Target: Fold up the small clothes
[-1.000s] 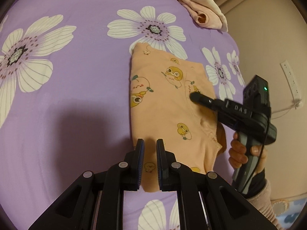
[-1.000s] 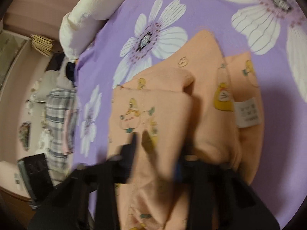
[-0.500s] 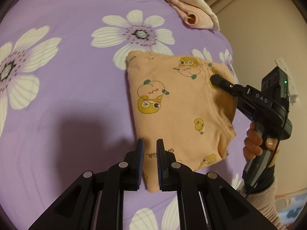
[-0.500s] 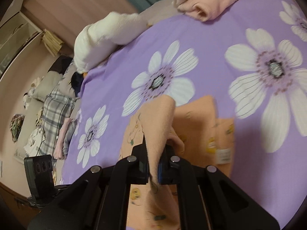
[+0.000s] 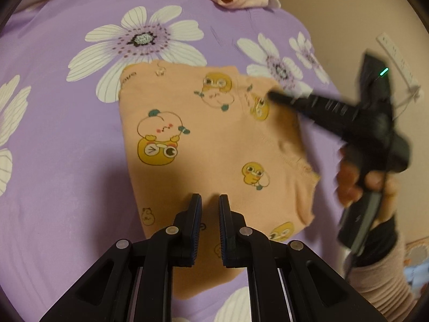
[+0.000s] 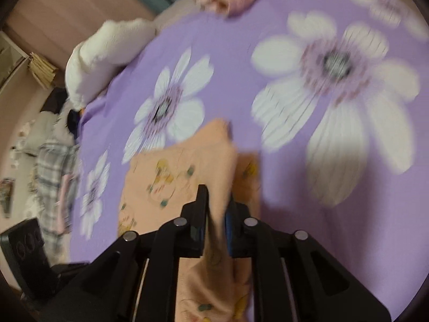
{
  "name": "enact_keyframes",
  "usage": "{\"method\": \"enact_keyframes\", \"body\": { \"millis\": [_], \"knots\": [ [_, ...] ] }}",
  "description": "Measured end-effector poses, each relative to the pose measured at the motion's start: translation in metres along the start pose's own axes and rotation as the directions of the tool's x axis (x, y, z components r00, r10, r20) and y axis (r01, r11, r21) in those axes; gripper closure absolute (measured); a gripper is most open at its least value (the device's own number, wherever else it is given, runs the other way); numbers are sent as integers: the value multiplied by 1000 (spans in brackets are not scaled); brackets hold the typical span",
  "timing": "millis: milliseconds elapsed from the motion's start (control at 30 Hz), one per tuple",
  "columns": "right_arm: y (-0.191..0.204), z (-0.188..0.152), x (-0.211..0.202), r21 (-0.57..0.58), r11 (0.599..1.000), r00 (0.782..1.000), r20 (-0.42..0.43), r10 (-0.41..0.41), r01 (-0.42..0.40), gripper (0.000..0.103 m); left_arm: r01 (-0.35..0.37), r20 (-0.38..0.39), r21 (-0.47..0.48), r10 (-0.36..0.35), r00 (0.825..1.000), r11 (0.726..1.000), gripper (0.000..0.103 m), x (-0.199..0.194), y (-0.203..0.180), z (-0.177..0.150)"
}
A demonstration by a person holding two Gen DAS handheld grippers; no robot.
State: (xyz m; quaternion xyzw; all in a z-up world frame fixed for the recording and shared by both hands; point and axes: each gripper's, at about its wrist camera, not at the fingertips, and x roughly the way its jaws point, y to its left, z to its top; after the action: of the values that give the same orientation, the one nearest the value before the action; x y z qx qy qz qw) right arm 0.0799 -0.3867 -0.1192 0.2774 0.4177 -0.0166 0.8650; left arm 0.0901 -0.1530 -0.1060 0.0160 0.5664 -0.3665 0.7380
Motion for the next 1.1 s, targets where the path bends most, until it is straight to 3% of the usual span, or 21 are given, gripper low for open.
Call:
{"method": "enact_keyframes", "body": {
  "millis": [33, 100, 167, 233, 367, 467, 567, 733, 833, 1000, 1100],
  "knots": [
    [5, 3, -9, -34, 999, 998, 54, -40, 42, 87, -5, -5, 3, 5, 1000, 1000, 96, 3, 1, -1],
    [13, 8, -16, -79, 996, 995, 95, -28, 35, 87, -4, -12, 0, 4, 1000, 1000, 96, 8, 3, -1],
    [23, 11, -15, -135, 991, 996, 84, 3, 8, 87, 0, -16, -5, 0, 1000, 1000, 96, 10, 5, -2],
    [26, 12, 0, -158, 987, 1000, 22, 12, -9, 88, 2, -18, -7, -2, 1000, 1000, 96, 12, 6, -2],
    [10, 14, 41, -113, 984, 986, -74, -150, 141, 92, 18, -23, -15, -18, 1000, 1000, 96, 11, 10, -3],
    [-6, 18, 35, -50, 988, 989, -35, -146, 144, 90, 36, -32, -28, -36, 999, 999, 96, 9, 12, -2],
    [-6, 18, 14, -101, 945, 950, 69, -306, 311, 83, 71, 2, -32, -71, 997, 997, 96, -5, 15, 6],
    [4, 11, -27, -153, 978, 984, 126, -123, 142, 83, 55, 92, -46, -51, 994, 997, 96, -16, 21, 39],
    [22, -7, -30, -215, 976, 997, 78, -18, 35, 82, -23, 143, -47, 29, 989, 999, 96, -8, 25, 63],
    [21, -38, -12, -267, 961, 997, 3, -76, 74, 85, -75, 89, -133, 87, 992, 988, 96, 29, 52, 82],
    [3, -48, -5, -241, 963, 991, -32, -133, 121, 81, -44, 79, -194, 60, 995, 980, 96, 38, 65, 81]
  ]
}}
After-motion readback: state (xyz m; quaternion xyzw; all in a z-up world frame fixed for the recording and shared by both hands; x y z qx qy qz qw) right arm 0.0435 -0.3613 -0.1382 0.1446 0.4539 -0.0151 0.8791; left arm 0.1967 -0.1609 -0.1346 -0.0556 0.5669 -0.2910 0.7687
